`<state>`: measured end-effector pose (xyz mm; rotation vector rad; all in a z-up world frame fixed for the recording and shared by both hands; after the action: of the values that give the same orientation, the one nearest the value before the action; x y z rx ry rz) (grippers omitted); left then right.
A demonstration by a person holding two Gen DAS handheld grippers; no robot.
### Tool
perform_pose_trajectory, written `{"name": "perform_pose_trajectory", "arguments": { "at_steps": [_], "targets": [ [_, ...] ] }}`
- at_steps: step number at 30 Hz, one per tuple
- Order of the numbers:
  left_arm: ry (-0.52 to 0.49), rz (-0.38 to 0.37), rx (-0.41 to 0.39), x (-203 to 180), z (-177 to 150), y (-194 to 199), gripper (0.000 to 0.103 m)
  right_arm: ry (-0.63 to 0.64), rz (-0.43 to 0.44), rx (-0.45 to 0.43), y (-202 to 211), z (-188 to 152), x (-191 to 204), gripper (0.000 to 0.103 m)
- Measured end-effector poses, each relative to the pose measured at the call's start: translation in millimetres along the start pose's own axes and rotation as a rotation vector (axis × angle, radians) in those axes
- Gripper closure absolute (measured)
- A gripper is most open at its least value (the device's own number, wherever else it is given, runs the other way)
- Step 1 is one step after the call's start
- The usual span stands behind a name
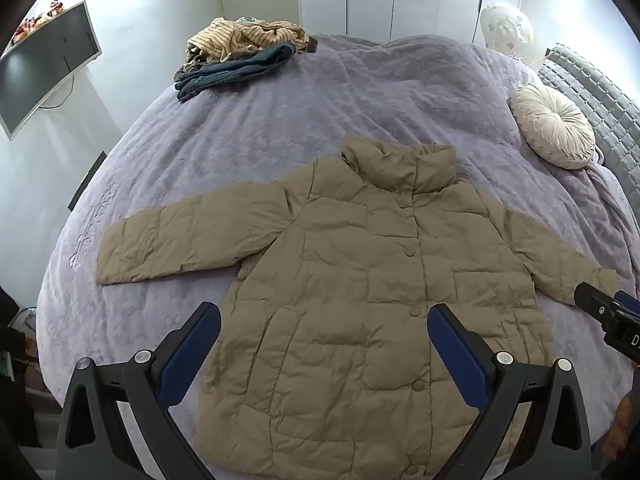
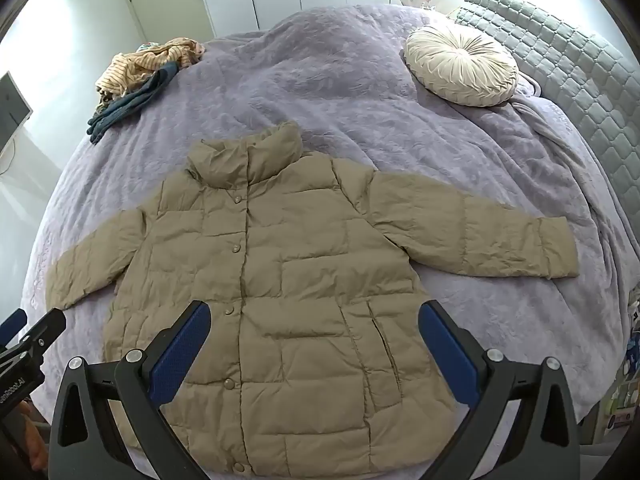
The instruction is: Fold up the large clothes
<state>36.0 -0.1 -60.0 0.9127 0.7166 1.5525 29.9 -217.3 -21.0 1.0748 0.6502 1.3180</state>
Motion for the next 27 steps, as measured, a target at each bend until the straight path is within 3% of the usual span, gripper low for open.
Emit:
{"name": "perform_pose_trajectory", "arguments": {
  "at_steps": [27],
  "targets": [
    [0.005, 0.001, -0.003, 0.0, 0.3, -0.1, 0.0, 0.004, 0.003, 0.002, -3.7, 0.9, 2.9, 0.0]
  ]
}}
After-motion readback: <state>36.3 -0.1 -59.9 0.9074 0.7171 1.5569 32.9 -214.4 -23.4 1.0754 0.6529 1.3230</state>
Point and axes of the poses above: each gripper's, at about its wrist camera, not at the fingertips, and y roughly against the way its jaws point, x to its left, z to its top, the point moved 7 cm from there along -y, roughly the way its jaws point, and after that the axes turned 10 degrees about z, right-handed, at the moved point
